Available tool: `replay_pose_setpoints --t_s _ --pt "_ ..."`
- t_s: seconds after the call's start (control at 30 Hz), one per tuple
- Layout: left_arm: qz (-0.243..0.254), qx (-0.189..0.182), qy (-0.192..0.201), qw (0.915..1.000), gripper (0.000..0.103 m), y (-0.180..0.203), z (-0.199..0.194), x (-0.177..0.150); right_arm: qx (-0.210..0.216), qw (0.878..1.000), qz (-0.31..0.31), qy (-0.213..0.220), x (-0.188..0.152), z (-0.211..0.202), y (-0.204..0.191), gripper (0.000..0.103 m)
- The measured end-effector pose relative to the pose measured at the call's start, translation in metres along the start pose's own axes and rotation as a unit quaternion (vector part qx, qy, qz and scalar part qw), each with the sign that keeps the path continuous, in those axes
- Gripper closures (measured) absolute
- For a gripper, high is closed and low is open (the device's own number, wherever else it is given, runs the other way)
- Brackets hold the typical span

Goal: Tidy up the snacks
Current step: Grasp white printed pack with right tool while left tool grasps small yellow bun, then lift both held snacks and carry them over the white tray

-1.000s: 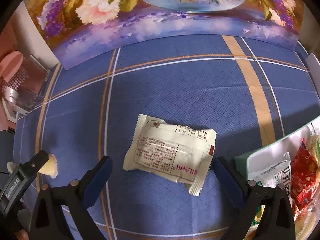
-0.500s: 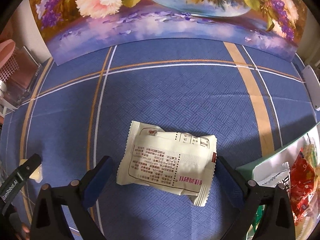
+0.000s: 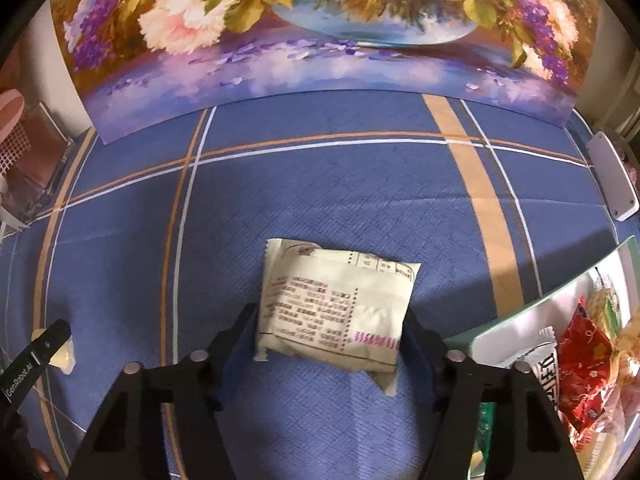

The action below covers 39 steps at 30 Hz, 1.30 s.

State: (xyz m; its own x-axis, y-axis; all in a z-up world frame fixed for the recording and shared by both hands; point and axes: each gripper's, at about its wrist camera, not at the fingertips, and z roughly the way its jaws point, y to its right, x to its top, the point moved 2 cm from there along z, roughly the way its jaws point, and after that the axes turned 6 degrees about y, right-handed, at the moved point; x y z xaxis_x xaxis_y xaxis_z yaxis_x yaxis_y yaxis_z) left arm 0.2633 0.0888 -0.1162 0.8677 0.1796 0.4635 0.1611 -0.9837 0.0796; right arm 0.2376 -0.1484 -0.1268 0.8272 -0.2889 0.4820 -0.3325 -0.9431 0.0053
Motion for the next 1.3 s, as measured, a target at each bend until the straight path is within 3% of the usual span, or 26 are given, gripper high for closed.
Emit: replay_pose_setpoints --t_s 0.67,0.9,1.0,1.1,1.3 --pt "-0.004 -0.029 0.015 0.9994 0.064 0.004 -0.021 0.000 0.028 1.000 0.004 0.008 0.008 -0.036 0.014 0.042" --pt "0.004 -0.029 0.007 0.9996 0.064 0.008 -0.017 -0.002 0.028 1.000 -0.001 -0.002 0.003 -0.028 0.013 0.042" --pt "0.007 -0.023 -0.003 0.9997 0.060 0.008 -0.014 -0.002 0.031 1.000 -0.002 -0.005 0.002 -0.026 0.012 0.041" --pt "0.015 -0.013 -0.019 0.9996 0.036 0.008 -0.008 -0.006 0.032 0.999 -0.004 -0.008 0.001 -0.027 0.012 0.042" --pt "0.037 0.009 -0.008 0.9992 0.036 0.014 0.003 -0.013 0.036 0.999 -0.001 -0.013 -0.002 -0.026 0.013 0.042"
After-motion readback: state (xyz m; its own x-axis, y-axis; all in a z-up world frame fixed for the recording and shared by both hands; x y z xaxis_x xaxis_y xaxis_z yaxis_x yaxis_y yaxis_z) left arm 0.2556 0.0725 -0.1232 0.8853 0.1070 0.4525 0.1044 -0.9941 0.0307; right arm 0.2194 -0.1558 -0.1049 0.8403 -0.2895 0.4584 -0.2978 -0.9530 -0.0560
